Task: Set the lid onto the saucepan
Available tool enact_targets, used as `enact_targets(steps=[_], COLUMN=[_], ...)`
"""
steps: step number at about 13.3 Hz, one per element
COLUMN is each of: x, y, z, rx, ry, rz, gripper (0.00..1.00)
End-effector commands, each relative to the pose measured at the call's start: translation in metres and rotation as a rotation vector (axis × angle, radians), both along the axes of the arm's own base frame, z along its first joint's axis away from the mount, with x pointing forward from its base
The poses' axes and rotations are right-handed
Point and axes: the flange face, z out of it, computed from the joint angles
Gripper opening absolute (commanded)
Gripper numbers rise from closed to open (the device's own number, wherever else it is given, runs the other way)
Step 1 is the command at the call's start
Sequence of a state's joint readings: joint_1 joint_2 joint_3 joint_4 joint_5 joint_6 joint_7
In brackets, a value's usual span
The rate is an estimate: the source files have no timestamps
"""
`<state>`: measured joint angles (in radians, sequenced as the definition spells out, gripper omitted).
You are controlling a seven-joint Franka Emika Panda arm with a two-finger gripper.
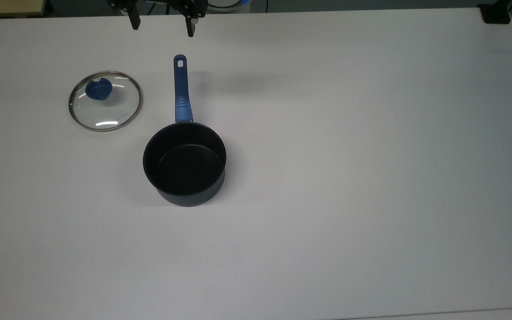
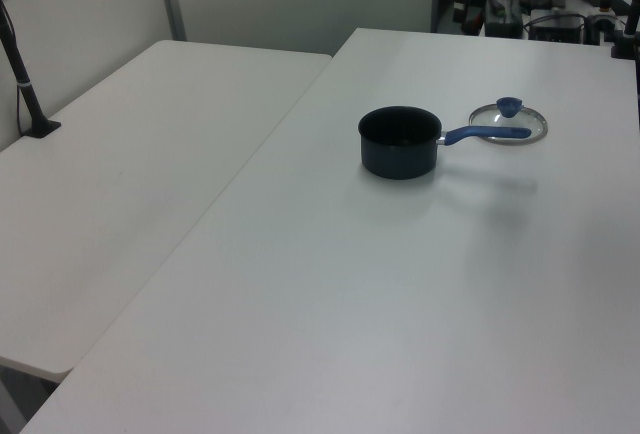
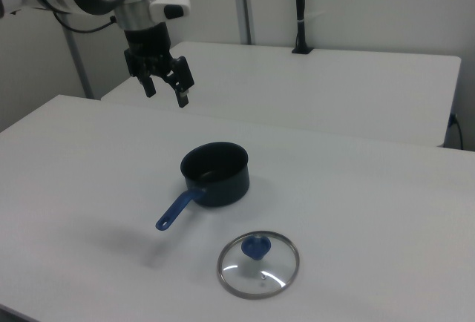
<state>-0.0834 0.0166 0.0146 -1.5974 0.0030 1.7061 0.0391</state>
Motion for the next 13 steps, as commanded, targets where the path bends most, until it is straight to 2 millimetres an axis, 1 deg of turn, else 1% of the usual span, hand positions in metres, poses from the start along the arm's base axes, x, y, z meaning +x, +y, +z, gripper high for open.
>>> enact_targets(steps=[1, 2, 3, 4, 5, 6, 7, 10, 13], x=[-0.013, -0.017, -0.019, -0.023, -0.03, -0.033, -0.034, -0.031, -0.028], y=[-0.06, -0.089, -0.121, -0.146, -0.166, -0.171, -0.173, -0.172, -0.173], z=[-0.023, -0.039, -0.055, -0.086, -0.119, -0.139, -0.17, -0.213, -0.241], rx=[-0.027, -0.036, -0.086, -0.106, -0.115, -0.122, -0.128, -0.121, -0.109], ry=[0.066, 0.086, 0.088, 0.082, 0.066, 0.05, 0.044, 0.075, 0.117], rz=[0.309, 0.353, 0.322, 0.288, 0.257, 0.251, 0.252, 0.258, 0.26], gripper=[1.0, 1.0, 1.0, 1.0, 1.0, 1.0, 1.0, 1.0, 1.0])
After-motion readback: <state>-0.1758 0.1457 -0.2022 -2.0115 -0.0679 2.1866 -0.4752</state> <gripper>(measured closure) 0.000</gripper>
